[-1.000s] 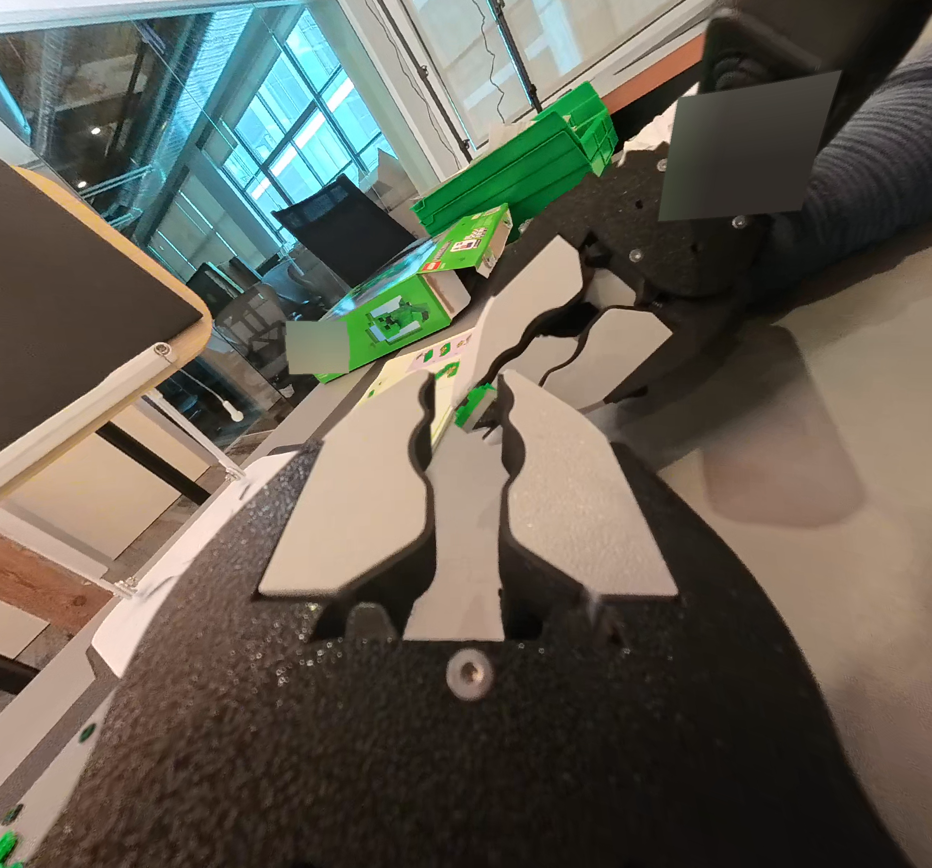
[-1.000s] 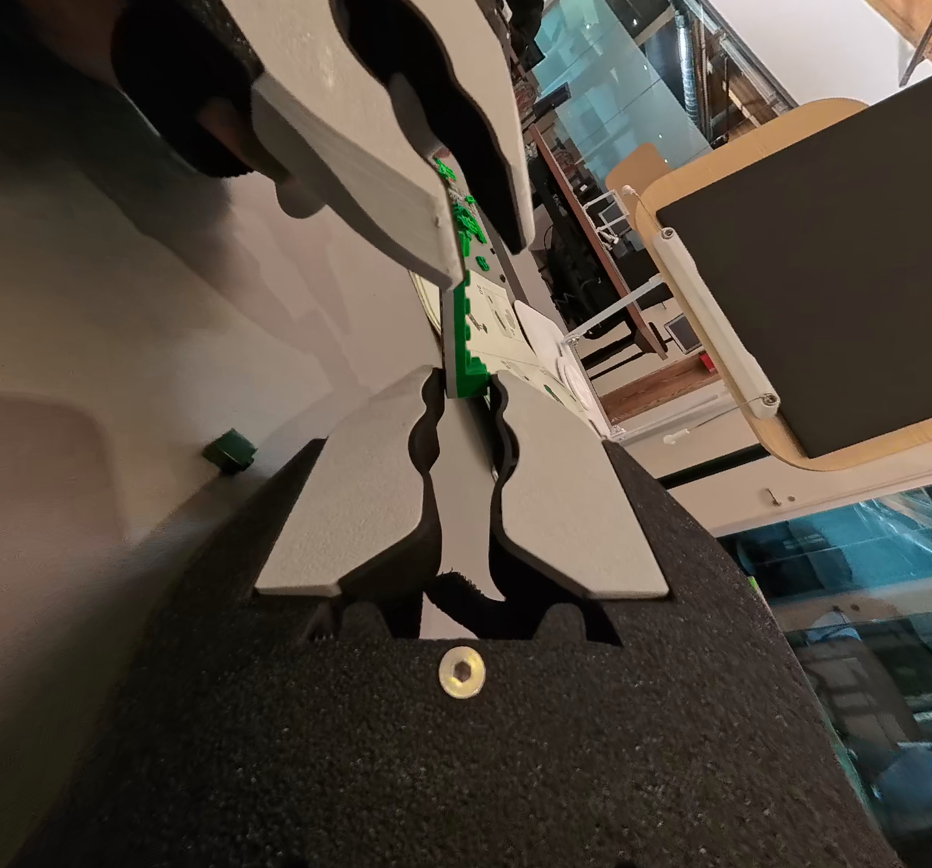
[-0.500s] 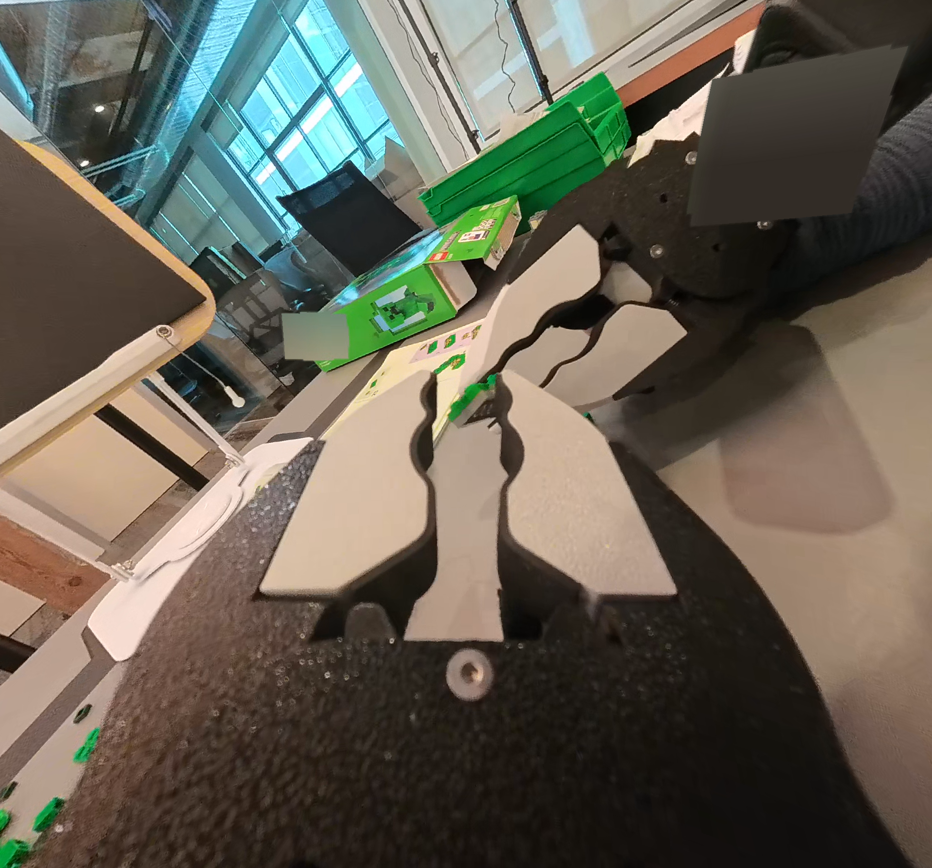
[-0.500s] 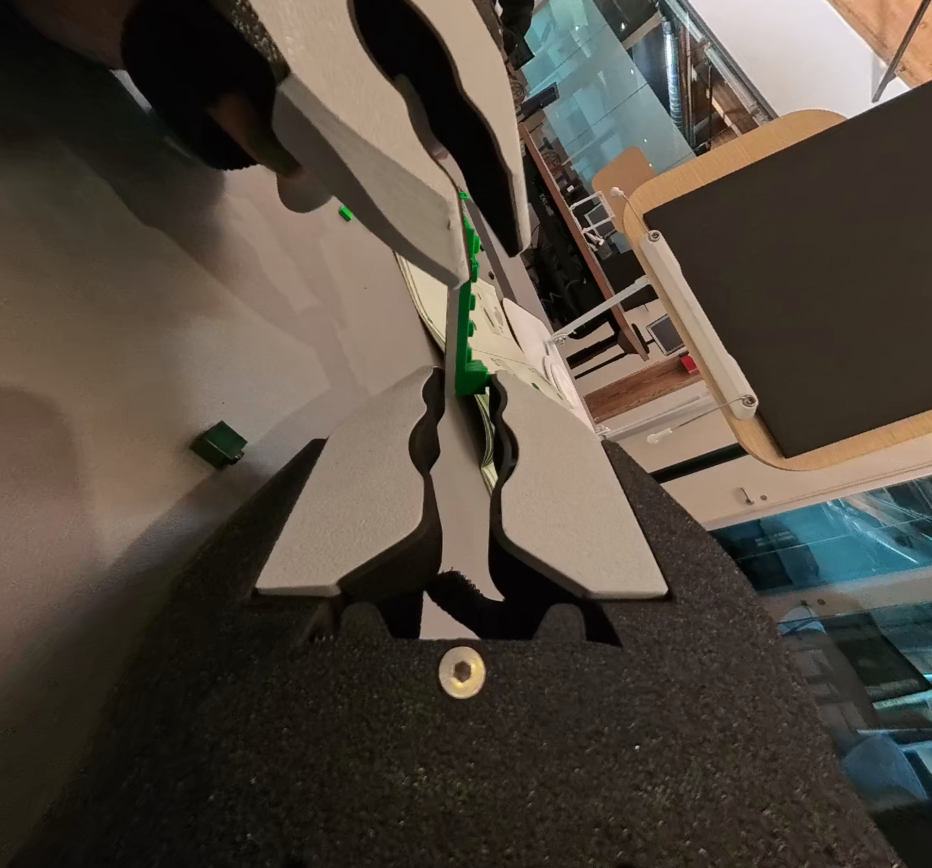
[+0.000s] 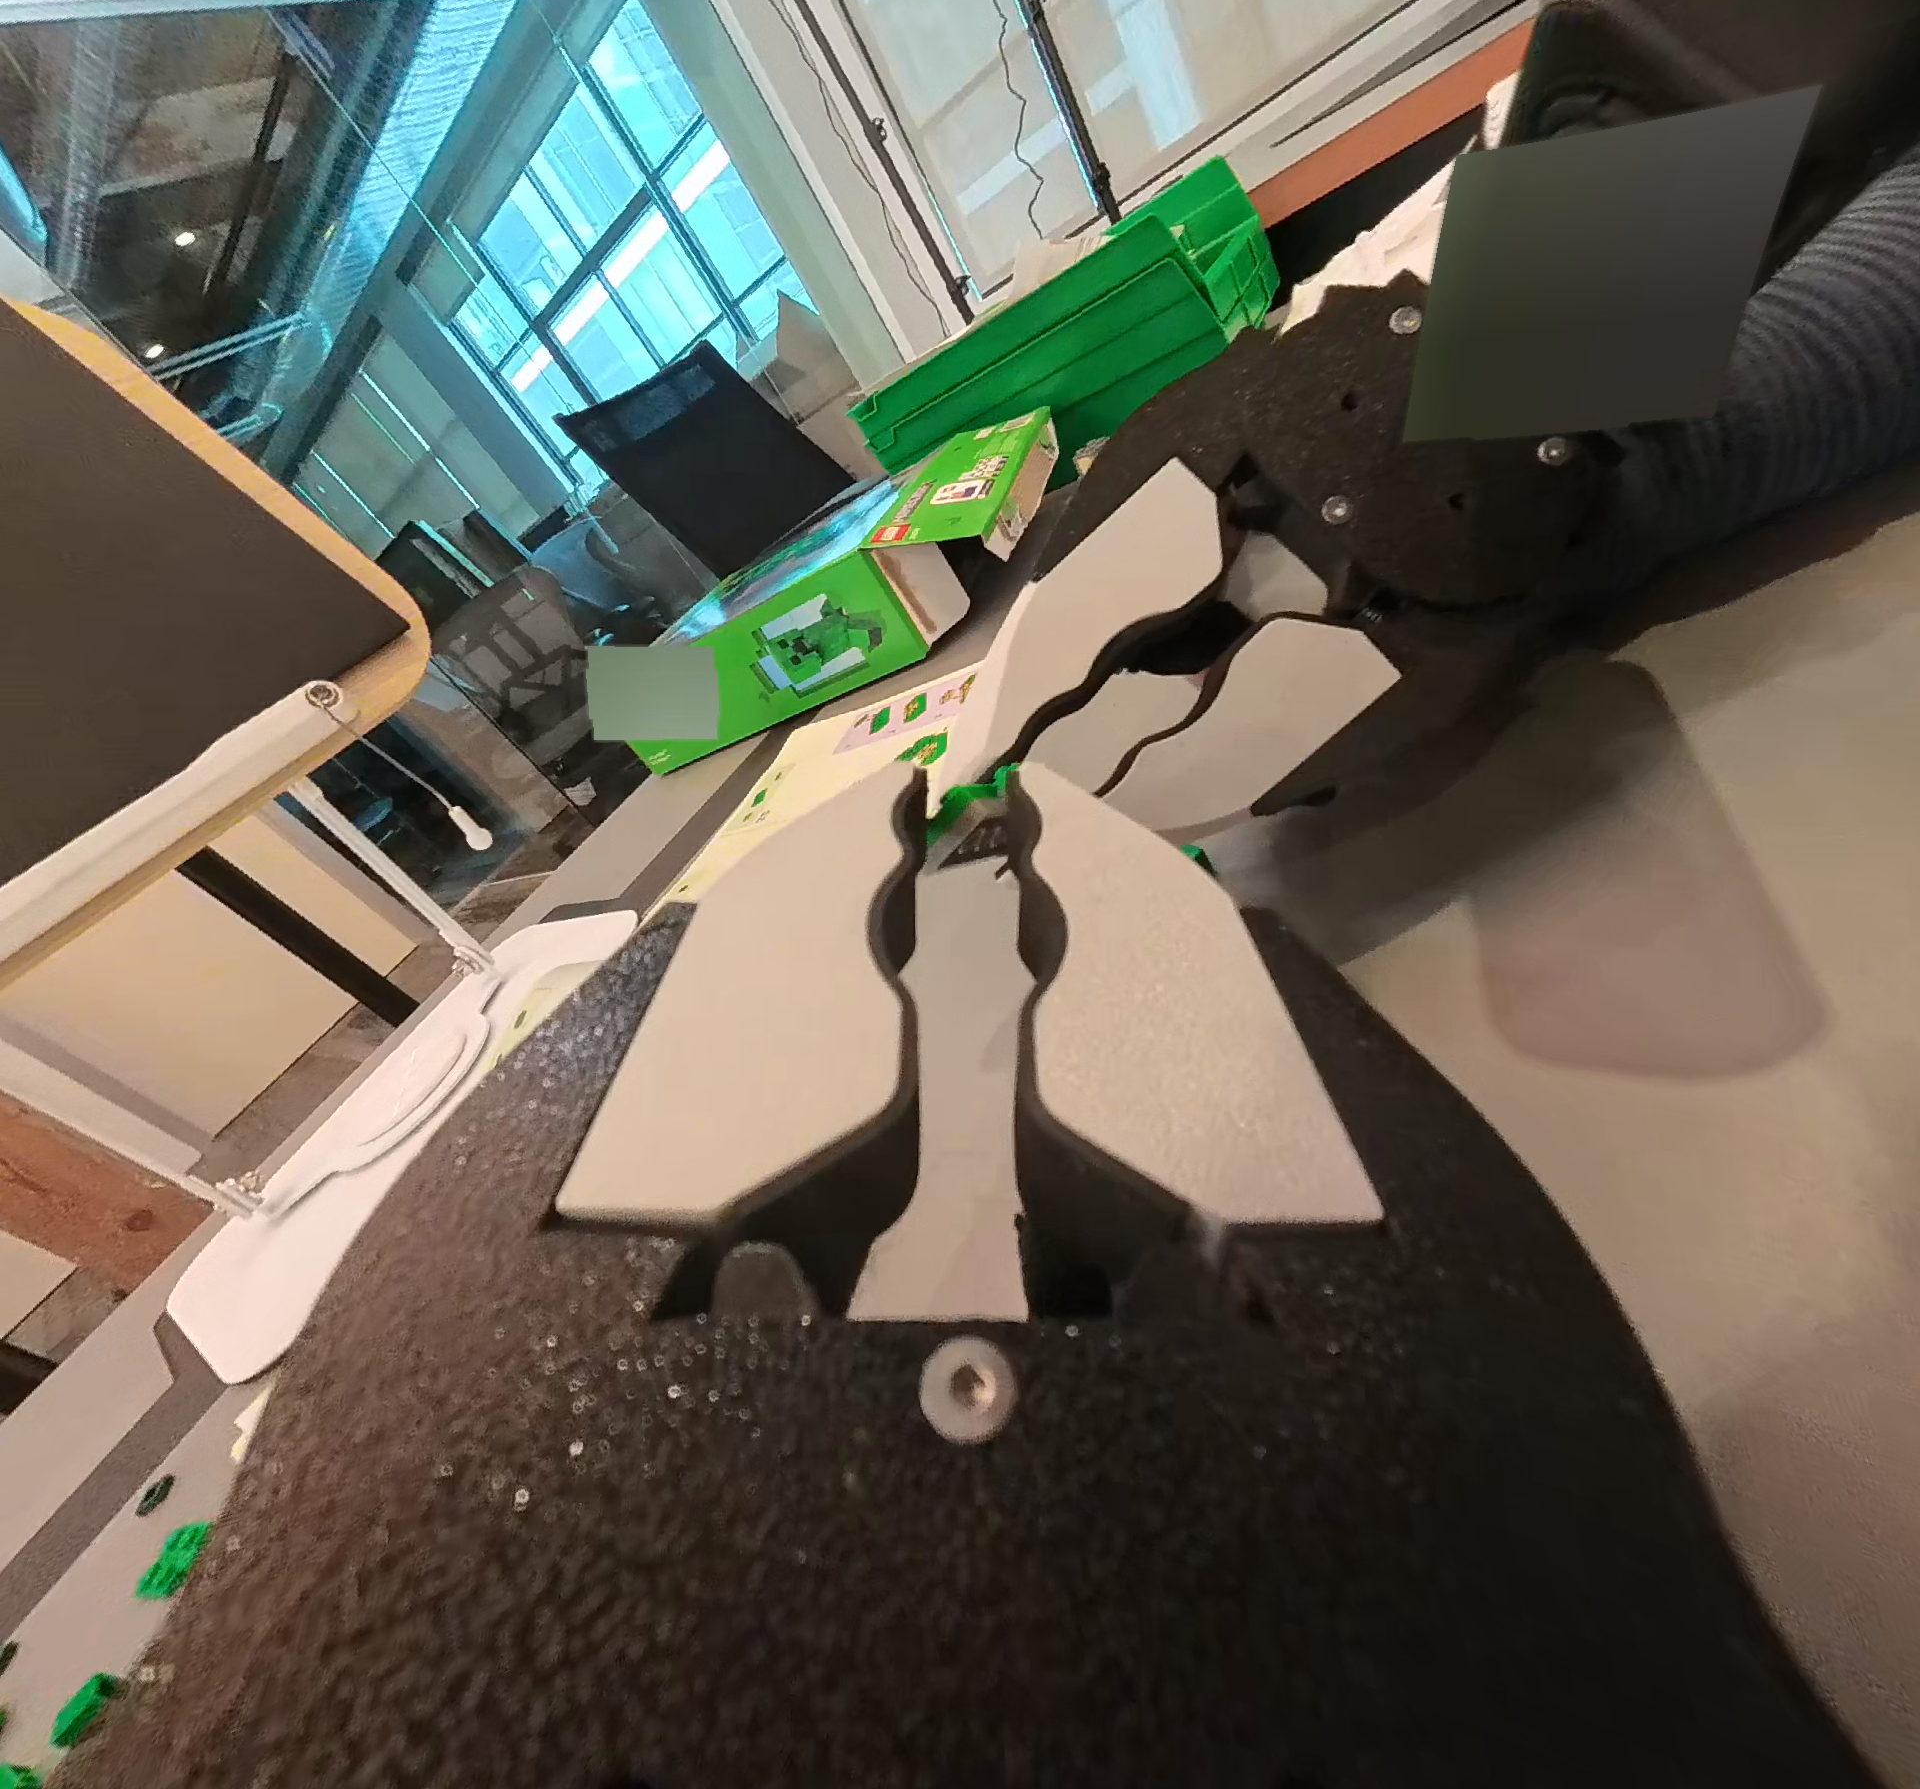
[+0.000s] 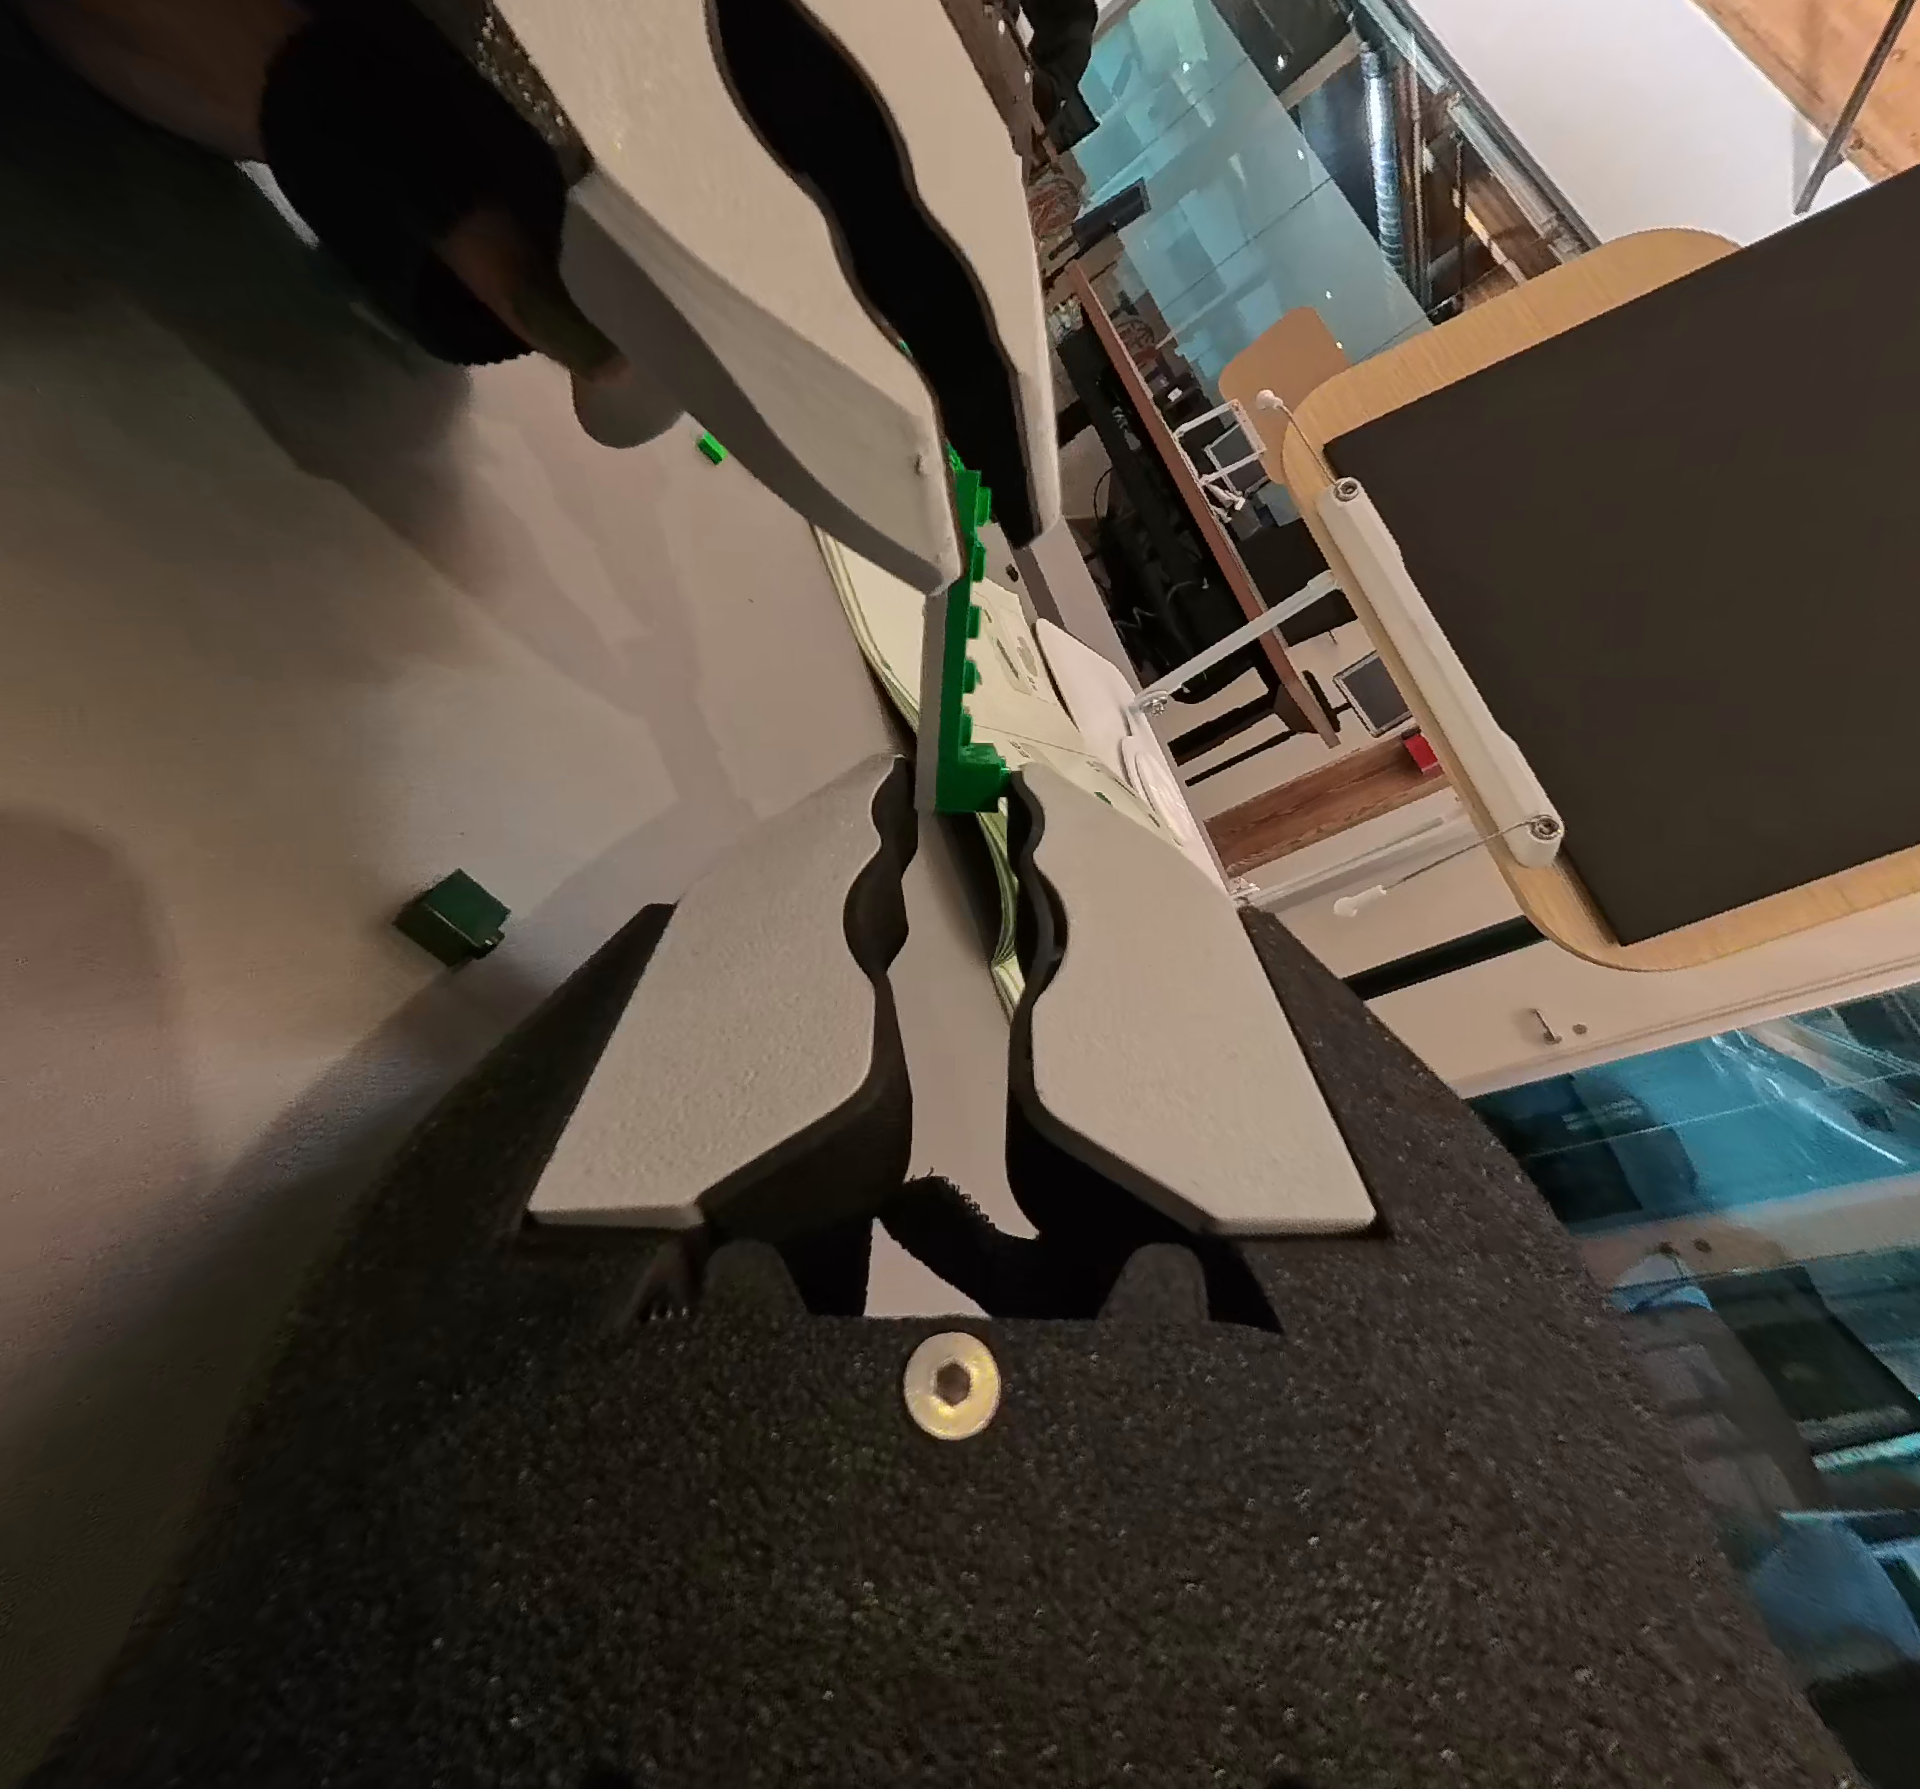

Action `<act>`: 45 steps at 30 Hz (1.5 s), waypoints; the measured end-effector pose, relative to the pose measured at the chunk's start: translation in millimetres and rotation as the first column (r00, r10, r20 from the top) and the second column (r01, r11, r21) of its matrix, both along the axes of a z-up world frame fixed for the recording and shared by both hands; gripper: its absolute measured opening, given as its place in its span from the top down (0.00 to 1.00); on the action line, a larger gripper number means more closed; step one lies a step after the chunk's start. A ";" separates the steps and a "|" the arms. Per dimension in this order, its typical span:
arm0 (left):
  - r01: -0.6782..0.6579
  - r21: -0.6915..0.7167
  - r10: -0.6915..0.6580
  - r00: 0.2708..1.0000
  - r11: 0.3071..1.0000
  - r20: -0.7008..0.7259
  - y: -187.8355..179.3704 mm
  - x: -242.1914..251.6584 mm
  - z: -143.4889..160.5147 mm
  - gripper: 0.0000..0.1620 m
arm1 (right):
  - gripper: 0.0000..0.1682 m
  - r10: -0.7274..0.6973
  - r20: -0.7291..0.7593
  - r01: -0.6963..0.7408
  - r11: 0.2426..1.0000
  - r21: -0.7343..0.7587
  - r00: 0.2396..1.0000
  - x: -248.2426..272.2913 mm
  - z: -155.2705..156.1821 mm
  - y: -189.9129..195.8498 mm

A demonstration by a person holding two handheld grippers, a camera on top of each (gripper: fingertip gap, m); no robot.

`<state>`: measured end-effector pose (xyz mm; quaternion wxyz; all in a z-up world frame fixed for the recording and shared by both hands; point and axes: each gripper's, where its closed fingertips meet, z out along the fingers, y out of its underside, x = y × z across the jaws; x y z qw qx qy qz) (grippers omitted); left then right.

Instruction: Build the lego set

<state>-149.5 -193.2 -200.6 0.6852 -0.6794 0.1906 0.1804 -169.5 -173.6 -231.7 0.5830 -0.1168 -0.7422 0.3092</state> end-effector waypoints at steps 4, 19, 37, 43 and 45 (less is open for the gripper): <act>-0.014 0.006 0.014 0.999 1.000 -0.033 -1.1 0.6 1.7 0.92 | 0.91 -0.004 -0.018 0.004 1.000 -0.005 1.000 0.0 3.1 -0.3; -0.036 -0.048 0.032 0.996 0.998 -0.084 4.4 3.4 -7.3 0.92 | 0.94 -0.010 -0.032 0.015 0.987 0.159 0.999 3.1 -3.2 -15.0; 0.136 0.194 -0.215 0.849 0.972 0.483 -3.0 9.8 31.9 0.88 | 0.95 0.526 -0.115 -0.358 0.387 -0.850 0.842 30.4 79.2 -35.4; 0.048 0.109 -0.083 0.937 0.993 0.340 -6.8 -6.4 24.1 0.88 | 0.86 0.481 -0.067 -0.324 0.476 -0.818 0.874 26.8 71.4 -26.6; -0.021 0.013 0.018 0.984 1.000 0.180 -7.6 -15.3 13.3 0.88 | 0.82 0.450 -0.018 -0.302 0.571 -0.764 0.893 25.7 65.3 -20.7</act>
